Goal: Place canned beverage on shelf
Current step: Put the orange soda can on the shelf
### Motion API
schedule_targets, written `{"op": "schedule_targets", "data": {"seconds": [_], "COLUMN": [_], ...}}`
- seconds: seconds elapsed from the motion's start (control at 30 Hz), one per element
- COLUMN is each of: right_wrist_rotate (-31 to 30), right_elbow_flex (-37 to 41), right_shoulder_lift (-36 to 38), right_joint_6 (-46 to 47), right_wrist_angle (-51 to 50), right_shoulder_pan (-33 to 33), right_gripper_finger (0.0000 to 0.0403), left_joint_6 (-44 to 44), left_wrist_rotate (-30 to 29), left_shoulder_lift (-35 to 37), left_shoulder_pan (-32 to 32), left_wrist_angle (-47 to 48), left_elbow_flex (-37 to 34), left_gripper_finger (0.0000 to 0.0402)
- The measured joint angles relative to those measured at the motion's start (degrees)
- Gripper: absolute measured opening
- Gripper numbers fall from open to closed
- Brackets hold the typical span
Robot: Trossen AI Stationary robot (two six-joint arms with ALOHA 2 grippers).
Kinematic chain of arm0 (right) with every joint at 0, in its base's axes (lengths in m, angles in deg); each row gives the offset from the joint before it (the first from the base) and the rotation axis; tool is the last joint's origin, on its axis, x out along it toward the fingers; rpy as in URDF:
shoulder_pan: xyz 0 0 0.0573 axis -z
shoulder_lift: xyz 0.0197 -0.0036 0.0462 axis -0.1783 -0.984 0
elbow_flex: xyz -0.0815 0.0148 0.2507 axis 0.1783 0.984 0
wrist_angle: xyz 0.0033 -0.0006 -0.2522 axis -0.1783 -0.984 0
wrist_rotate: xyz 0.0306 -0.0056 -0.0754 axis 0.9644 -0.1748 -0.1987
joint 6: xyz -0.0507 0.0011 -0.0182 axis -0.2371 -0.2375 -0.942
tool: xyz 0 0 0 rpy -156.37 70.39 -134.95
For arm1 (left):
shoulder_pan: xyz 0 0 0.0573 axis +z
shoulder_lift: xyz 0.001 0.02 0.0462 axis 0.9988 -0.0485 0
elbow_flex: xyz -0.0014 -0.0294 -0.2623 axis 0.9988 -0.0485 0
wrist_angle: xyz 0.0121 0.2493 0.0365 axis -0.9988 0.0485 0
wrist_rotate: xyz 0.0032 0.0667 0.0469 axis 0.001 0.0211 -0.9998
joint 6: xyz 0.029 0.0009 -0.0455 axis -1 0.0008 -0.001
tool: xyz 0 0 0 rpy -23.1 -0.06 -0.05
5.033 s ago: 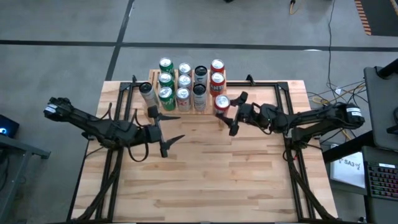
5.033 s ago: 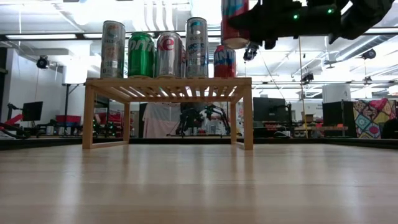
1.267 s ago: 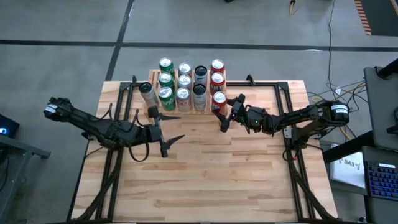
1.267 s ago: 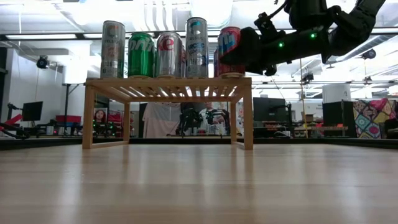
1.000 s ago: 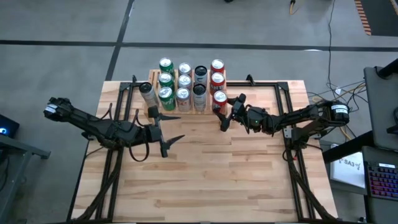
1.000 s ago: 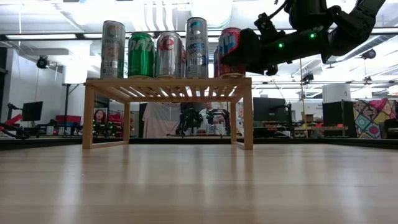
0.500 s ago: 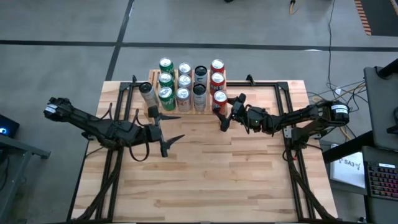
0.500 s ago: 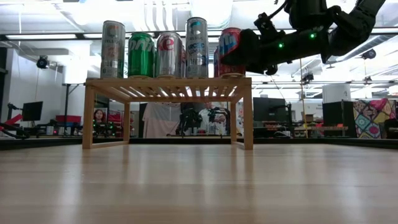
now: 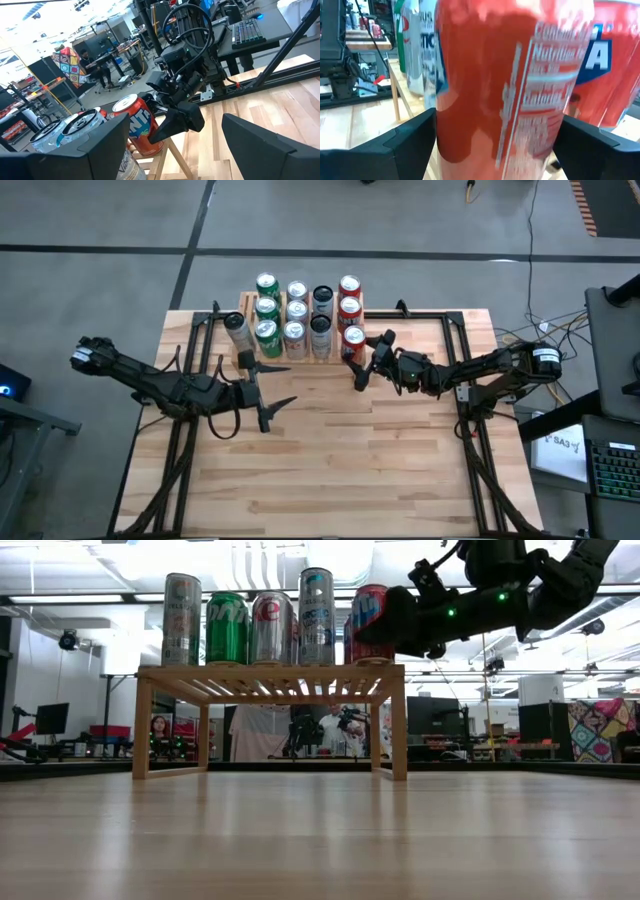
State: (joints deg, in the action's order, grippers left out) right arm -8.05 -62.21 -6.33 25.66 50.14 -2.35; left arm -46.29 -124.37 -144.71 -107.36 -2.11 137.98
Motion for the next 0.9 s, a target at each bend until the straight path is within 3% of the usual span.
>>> {"op": "schedule_targets", "data": {"seconds": [0.9], "right_wrist_rotate": [-0.6], "right_elbow_flex": [-1.4], "right_shoulder_lift": [1.1], "right_joint_6": [-3.2], "right_wrist_angle": [0.0], "right_shoulder_pan": [0.0], "right_gripper_finger": [0.0345], "left_joint_6": [0.0], "left_wrist_rotate": [0.0], "left_shoulder_lift": [0.0], "left_shoulder_pan": [0.0], "left_wrist_angle": [0.0], "left_elbow_flex": [0.0], "left_gripper_finger": [0.0301]}}
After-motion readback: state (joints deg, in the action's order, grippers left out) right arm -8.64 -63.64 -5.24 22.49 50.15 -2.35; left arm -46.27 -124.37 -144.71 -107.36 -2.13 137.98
